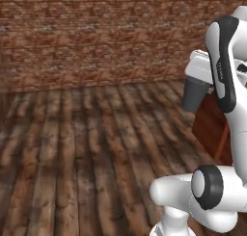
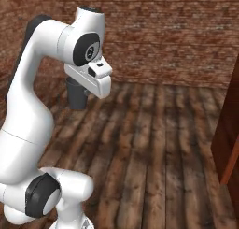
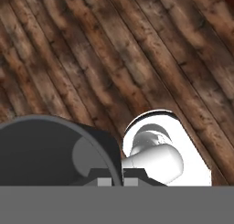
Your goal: There is a bowl on the dining counter. Grab a lemon wedge from the fridge and place it in the bowl. Then get the liquor bottle and glass cup from the cabinet and place them next to the bowl.
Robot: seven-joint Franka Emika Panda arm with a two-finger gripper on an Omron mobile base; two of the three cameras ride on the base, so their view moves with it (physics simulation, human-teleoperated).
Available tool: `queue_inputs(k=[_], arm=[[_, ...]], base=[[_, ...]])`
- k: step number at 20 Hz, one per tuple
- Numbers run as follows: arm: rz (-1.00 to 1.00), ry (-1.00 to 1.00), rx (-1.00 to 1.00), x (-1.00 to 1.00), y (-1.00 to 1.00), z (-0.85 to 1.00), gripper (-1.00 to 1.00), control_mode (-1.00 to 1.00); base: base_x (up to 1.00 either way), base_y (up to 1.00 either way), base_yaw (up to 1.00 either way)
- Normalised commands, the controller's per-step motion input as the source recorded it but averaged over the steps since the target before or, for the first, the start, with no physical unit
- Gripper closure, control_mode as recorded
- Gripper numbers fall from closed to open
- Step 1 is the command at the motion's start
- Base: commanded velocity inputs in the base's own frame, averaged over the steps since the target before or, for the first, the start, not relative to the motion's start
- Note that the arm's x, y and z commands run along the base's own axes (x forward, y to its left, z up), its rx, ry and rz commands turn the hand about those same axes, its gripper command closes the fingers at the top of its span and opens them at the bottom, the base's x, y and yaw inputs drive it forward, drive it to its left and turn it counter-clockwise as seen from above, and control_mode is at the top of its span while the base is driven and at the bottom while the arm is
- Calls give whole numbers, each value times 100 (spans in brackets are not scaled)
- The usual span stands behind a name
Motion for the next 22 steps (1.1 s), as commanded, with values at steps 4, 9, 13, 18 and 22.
queue_inputs(k=[4,9,13,18,22], arm=[[0,0,0,0,0,0,100,100],[0,0,0,0,0,0,100,100],[0,0,0,0,0,0,100,100],[0,0,0,0,0,0,100,100],[0,0,0,0,0,0,100,100]], base=[[100,7,-26],[100,14,-27],[100,26,-28],[100,25,-28],[100,29,-29]])
